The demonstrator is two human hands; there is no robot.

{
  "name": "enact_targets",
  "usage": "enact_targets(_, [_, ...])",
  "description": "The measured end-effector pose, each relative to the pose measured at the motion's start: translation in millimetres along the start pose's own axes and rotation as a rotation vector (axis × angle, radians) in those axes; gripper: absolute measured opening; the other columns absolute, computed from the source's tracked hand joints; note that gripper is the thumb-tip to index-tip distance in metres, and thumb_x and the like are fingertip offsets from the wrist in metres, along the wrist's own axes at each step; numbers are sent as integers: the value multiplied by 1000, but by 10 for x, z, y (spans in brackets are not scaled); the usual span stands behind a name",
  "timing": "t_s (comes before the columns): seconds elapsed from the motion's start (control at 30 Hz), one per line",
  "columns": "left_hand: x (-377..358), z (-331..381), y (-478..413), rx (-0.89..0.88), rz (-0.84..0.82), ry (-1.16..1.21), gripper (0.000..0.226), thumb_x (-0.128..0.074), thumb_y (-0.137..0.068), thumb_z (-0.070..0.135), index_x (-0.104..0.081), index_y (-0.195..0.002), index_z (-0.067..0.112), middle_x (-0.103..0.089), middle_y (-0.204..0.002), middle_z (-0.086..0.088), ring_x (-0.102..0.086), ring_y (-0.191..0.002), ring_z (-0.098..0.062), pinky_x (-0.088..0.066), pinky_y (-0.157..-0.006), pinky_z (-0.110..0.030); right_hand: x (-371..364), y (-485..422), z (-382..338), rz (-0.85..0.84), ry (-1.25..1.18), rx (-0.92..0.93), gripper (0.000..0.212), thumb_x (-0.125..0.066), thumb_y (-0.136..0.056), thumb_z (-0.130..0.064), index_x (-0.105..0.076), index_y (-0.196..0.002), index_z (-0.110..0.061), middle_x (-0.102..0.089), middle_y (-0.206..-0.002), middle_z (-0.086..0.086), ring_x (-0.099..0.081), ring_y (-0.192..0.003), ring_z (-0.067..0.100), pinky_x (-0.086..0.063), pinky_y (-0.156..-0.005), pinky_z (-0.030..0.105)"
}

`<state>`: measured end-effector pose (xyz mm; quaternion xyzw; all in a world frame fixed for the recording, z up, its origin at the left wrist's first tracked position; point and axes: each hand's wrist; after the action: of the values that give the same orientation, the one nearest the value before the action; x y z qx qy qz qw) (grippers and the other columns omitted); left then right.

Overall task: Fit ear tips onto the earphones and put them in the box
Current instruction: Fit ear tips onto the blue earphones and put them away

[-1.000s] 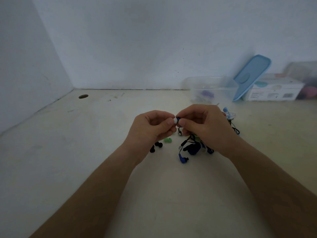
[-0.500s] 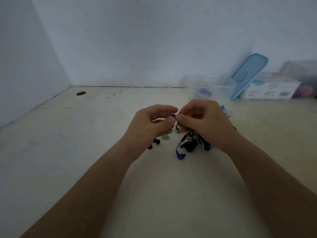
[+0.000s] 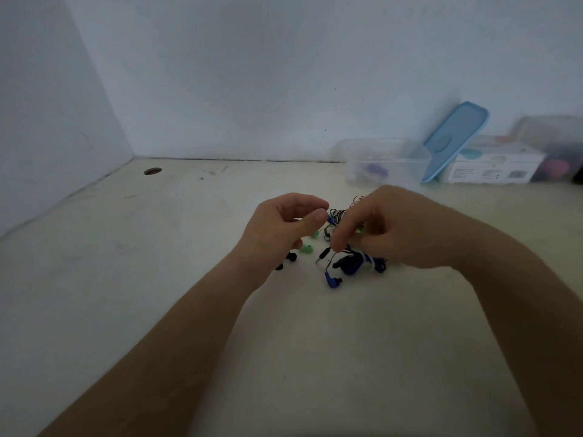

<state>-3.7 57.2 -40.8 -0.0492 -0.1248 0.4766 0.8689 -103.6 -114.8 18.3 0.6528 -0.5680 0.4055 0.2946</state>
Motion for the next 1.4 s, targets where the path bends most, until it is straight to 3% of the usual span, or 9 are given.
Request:
enact_targets(0.1, [-15, 10, 4, -14, 44, 4, 16, -67, -92, 23, -73, -103, 14, -70, -80, 11, -58, -63, 4, -43, -59, -12, -234, -20, -61, -89, 202, 47, 36, -60, -92, -14, -69, -113, -42, -65, -99, -35, -54, -75, -12, -41, -75, 7])
enact_targets(0.23, [-39, 6, -8, -36, 93, -21, 15, -69, -91, 25, -75, -99, 14, -75, -90, 2, -64, -80, 1, -47, -70, -11, -494, -68, 42, -124, 386, 57, 51, -54, -94, -7, -59, -129, -44, -52, -138, -15, -52, -123, 10, -48, -102, 36])
enact_targets(0.4, [-42, 9, 3, -65, 80, -55, 12, -67, -92, 17, -77, -99, 17, -76, -95, 2, -63, -81, 1, -48, -70, -10, -515, -8, 85, -78, 424, 117, 35, -58, -96, -14, -65, -119, -40, -57, -117, -17, -57, -102, 8, -51, -87, 30])
enact_targets(0.53, [-77, 11, 14, -68, 58, -115, 14, -69, -90, 10, -78, -98, 16, -77, -89, 2, -67, -78, -5, -53, -66, -18, -303, 142, 120, 123, 144, 101, 19, -72, -86, -16, -76, -92, -34, -64, -81, -28, -60, -78, -8, -40, -72, 6])
enact_targets(0.7, [-163, -54, 10, -136, 15, -302, 14, -72, -84, 9, -79, -91, 19, -76, -82, 5, -69, -77, -19, -54, -68, -22, -134, 248, 243, 325, -283, -7, 17, -76, -84, -8, -77, -89, -23, -66, -62, -18, -53, -50, 2, -39, -51, 10])
enact_targets(0.83, [-202, -55, 33, -190, -10, -477, 15, -74, -80, 16, -78, -82, 29, -73, -77, 14, -63, -68, -8, -44, -63, -9, -90, 244, 334, 379, -580, -70, 19, -69, -89, -3, -75, -102, -14, -73, -69, 1, -58, -51, 6, -44, -49, 18])
enact_targets(1.0, [-193, -96, 41, -180, -97, -656, 12, -74, -77, 23, -76, -83, 34, -71, -78, 21, -59, -70, -1, -42, -61, -7, -110, 75, 373, 388, -613, -93, 16, -65, -93, -11, -75, -105, -15, -74, -73, 2, -69, -73, 10, -54, -71, 18])
enact_targets(1.2, [-174, -88, 32, -159, -115, -704, 9, -77, -73, 35, -77, -82, 34, -72, -77, 21, -63, -72, -4, -55, -70, -31, -160, -206, 306, 298, -613, -138, 17, -62, -94, -8, -75, -103, -16, -63, -61, 3, -55, -52, 14, -46, -54, 22])
enact_targets(1.4, [201, -39, -91, -164, 242, -597, 11, -66, -89, 30, -76, -86, 31, -71, -81, 23, -64, -72, 4, -51, -69, -14, -198, -450, 233, 338, -530, -145, 28, -58, -92, -4, -76, -98, -24, -43, -46, -11, -32, -44, 8, -31, -44, 17])
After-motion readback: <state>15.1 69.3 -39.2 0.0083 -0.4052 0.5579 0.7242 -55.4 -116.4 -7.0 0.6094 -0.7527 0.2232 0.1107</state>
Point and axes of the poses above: each hand's wrist, its own y-axis away from the middle knuckle, its own x-axis out of the back of the hand, z = x × y
